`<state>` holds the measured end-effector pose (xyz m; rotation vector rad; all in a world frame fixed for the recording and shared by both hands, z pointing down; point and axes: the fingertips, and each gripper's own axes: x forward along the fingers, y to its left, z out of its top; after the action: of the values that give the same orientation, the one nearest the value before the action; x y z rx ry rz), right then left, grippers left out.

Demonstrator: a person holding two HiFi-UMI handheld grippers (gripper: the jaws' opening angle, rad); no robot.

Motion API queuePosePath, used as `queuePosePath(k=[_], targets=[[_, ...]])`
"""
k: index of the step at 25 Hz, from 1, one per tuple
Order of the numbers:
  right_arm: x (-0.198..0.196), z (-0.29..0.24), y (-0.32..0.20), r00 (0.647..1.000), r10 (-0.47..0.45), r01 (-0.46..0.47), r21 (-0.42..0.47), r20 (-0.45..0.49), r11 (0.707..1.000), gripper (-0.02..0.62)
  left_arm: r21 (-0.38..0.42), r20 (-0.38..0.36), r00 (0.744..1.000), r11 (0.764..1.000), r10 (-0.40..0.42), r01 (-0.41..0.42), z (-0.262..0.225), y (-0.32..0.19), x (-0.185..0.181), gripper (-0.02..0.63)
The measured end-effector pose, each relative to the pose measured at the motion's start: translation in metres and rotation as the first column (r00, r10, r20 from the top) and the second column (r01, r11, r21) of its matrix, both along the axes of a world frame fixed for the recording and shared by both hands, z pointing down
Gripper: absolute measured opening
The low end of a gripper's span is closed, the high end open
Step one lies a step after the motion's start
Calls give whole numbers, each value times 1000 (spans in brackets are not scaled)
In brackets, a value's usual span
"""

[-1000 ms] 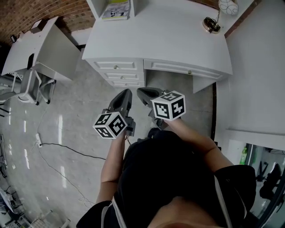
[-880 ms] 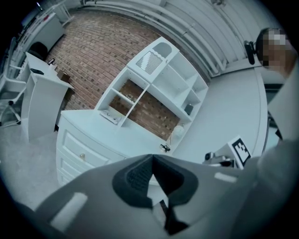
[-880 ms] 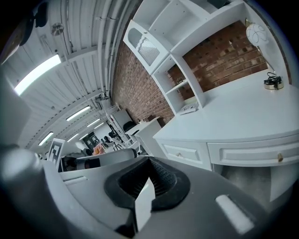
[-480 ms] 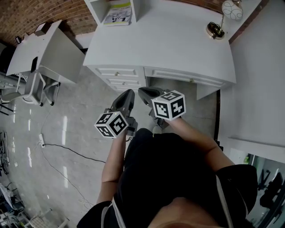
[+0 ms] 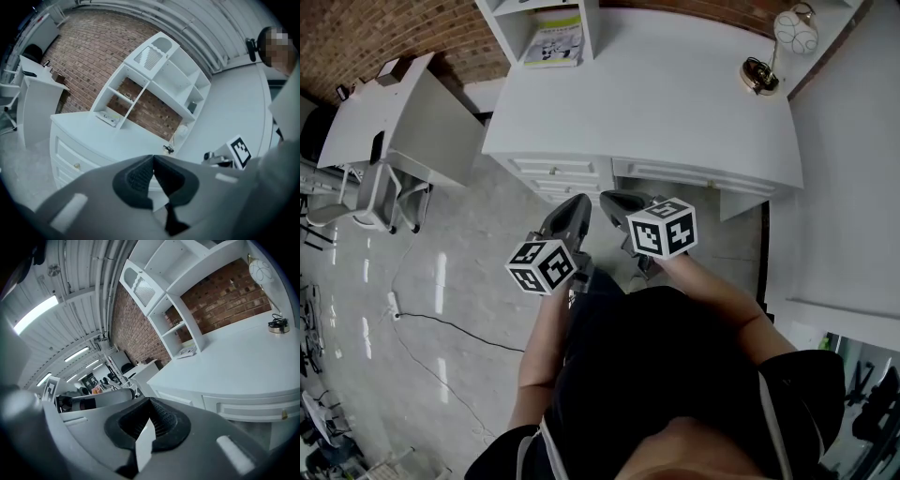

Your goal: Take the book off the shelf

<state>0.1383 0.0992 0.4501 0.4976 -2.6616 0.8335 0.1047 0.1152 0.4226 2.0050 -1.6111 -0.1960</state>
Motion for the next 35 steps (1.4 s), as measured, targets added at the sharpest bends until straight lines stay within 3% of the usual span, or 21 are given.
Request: queuePosePath(k=[6, 22, 35], targets=[[-29, 0, -22, 999, 47, -47, 3, -12, 999, -2, -9, 22, 999, 999, 48, -48, -1, -21, -27, 5], [-158, 2, -55, 992, 119, -118, 5, -52, 993, -2, -28, 25, 995, 995, 94, -93, -1, -62, -168, 5], [-204, 17, -68, 968, 229, -232, -24, -107, 972, -2, -65, -13, 979, 977, 204, -204, 15, -80, -217, 5]])
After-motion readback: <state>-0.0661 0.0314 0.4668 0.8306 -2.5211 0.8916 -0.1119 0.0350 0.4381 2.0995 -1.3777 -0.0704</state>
